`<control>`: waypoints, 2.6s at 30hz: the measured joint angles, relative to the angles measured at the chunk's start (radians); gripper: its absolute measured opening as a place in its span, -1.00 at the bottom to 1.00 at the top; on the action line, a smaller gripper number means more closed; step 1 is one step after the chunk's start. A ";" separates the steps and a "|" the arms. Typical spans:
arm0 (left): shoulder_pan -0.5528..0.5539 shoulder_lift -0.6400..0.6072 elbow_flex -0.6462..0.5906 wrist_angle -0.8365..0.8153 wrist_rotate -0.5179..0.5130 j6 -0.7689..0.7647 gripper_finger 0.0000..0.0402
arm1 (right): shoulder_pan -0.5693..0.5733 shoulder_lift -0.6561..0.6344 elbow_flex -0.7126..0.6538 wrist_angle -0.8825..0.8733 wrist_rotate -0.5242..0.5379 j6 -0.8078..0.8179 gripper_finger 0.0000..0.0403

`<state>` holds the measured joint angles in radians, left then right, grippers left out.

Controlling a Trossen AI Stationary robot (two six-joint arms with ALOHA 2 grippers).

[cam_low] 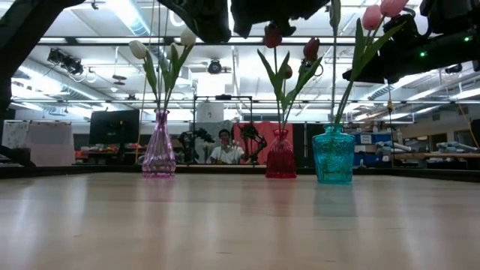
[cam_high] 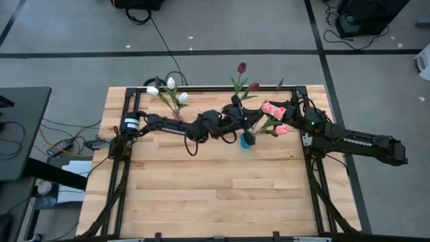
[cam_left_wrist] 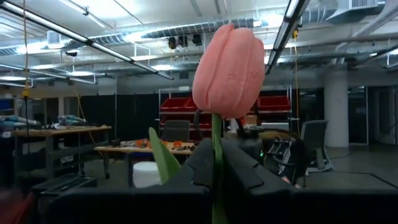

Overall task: Sort flowers into vase by color
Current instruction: Put the pink tulip into the blue vase, then return to Home Position

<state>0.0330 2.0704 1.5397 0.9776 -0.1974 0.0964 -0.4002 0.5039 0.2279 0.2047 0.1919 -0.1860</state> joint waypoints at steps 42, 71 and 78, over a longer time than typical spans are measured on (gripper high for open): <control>-0.073 -0.464 -0.337 -0.509 0.098 0.110 0.01 | -0.006 -0.380 0.020 -0.374 0.051 0.328 0.04; -0.102 -1.596 -1.258 -0.647 -0.075 -0.158 -0.07 | 0.039 -0.500 -0.222 -0.147 0.081 0.443 0.02; -0.112 -1.739 -1.266 -0.797 -0.063 -0.172 -0.13 | 0.045 -0.481 -0.222 -0.127 -0.077 0.678 0.02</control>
<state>-0.0794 0.3312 0.2733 0.1810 -0.2602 -0.0751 -0.3555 0.0226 0.0059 0.0777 0.1146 0.4925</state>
